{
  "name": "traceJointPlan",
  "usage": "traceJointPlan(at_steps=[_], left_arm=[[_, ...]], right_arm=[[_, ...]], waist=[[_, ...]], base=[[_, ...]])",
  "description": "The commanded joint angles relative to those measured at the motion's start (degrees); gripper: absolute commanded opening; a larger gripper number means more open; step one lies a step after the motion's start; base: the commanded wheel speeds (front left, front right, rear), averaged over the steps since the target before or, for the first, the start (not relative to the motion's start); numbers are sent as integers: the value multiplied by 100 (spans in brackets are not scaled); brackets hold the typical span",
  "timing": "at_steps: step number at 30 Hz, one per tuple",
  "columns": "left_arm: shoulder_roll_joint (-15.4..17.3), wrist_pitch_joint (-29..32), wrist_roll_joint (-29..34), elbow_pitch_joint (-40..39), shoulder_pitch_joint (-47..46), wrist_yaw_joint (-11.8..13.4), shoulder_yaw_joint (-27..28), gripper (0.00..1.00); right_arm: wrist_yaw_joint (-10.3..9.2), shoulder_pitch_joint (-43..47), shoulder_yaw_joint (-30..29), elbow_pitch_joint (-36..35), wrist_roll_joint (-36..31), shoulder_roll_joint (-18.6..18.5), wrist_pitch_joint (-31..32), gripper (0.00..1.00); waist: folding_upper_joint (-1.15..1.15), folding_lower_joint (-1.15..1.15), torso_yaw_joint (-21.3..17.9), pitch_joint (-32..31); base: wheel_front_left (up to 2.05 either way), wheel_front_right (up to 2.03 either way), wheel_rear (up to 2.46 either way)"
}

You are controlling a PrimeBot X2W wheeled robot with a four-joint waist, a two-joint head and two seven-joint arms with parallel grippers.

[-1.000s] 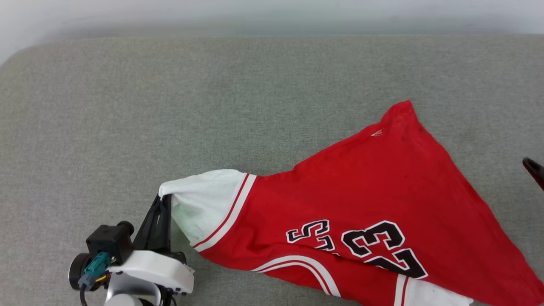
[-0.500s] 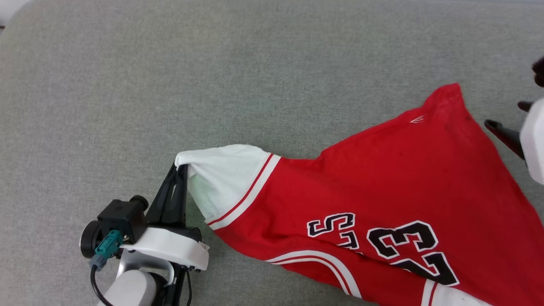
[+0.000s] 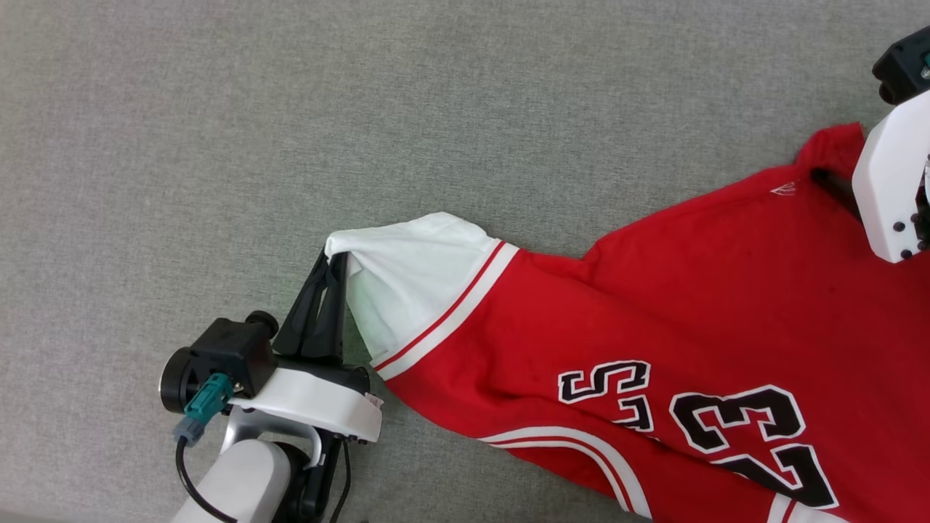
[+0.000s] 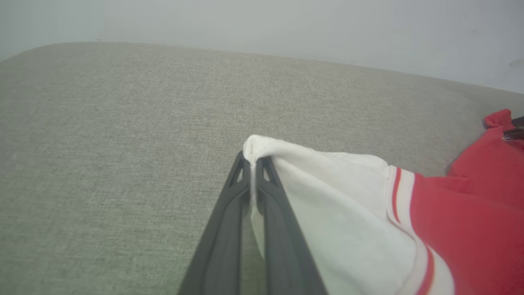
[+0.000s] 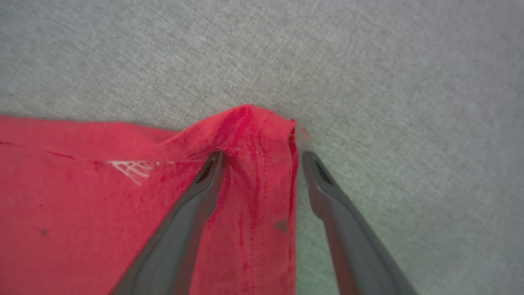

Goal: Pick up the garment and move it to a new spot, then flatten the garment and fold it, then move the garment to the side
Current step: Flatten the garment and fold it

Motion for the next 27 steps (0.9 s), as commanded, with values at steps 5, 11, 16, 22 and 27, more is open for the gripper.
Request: traceJointPlan(at_steps=[5, 11, 16, 22, 27], left_arm=[[-51, -49, 7, 104, -88, -35, 7, 0], [-10, -78, -60, 265, -25, -78, 54, 0], [52, -93, -80, 396, 83, -106, 82, 0], [211, -77, -82, 390, 211, -98, 135, 0], [436, 42, -36, 155, 180, -82, 207, 0]], right_arm=[[8, 402, 839, 484, 205, -88, -103, 20], [-2, 51, 1046, 480, 398, -221, -826, 0], [-3, -98, 1100, 426, 561, -249, -1667, 0], [-4, 155, 1118, 278, 701, -379, -2539, 0], [-4, 502, 764, -74, 816, -502, -3096, 0]], waist=[[0, -1, 54, 37], [0, -1, -65, -205], [0, -1, -203, -604], [0, -1, -361, -1157], [0, -1, -525, -1582]], base=[[0, 0, 0], [0, 0, 0], [0, 0, 0], [0, 0, 0], [0, 0, 0]])
